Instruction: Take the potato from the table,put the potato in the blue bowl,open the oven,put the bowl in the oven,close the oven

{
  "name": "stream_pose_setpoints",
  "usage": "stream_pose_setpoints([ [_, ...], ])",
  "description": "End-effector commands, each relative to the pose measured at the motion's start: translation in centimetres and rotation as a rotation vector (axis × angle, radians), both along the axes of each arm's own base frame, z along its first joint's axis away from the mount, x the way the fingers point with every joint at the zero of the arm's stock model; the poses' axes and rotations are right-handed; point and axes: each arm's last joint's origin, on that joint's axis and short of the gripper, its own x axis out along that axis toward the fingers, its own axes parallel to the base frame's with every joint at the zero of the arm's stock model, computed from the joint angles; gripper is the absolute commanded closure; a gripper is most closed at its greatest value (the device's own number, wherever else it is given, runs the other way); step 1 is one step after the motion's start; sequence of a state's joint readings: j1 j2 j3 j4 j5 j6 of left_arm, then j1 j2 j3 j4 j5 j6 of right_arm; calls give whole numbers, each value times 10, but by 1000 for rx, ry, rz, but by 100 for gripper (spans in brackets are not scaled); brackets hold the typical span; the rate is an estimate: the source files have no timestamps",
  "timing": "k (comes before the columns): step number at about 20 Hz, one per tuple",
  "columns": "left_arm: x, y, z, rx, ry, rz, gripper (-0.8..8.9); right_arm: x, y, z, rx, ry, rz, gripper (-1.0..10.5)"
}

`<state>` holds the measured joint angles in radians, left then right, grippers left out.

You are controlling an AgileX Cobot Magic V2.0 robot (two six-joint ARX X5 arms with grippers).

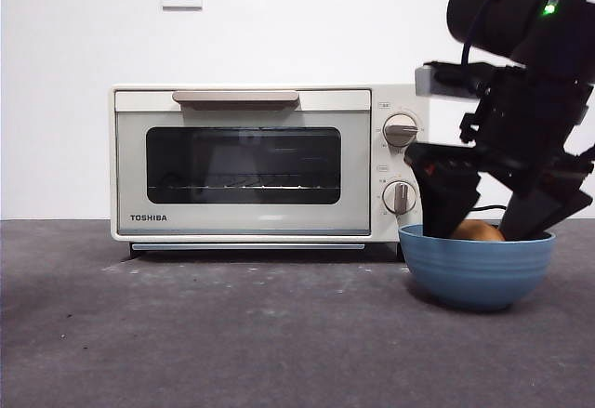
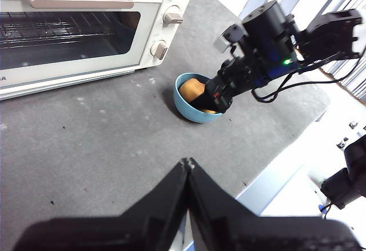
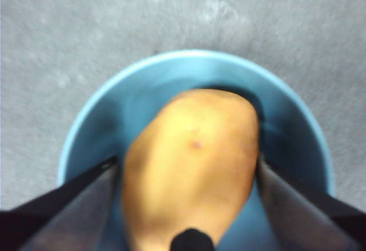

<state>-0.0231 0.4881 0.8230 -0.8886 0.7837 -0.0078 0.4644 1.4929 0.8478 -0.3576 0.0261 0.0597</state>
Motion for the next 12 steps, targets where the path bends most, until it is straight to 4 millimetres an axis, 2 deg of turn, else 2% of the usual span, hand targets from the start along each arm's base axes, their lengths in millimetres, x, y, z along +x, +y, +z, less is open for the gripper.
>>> stream_pose_setpoints([
  [1, -1, 0, 0, 7, -17, -8, 821, -4, -2, 8, 18, -30, -2, 499],
  [6, 8, 0, 3, 15, -48, 14, 821, -23, -11, 44, 67, -127, -1, 500],
  [9, 29, -2, 8, -11, -72, 17, 821, -45, -22, 70, 96, -173, -6, 500],
  [12, 62, -8, 11, -41, -104, 2, 821, -70, -35, 91, 122, -219, -9, 501],
])
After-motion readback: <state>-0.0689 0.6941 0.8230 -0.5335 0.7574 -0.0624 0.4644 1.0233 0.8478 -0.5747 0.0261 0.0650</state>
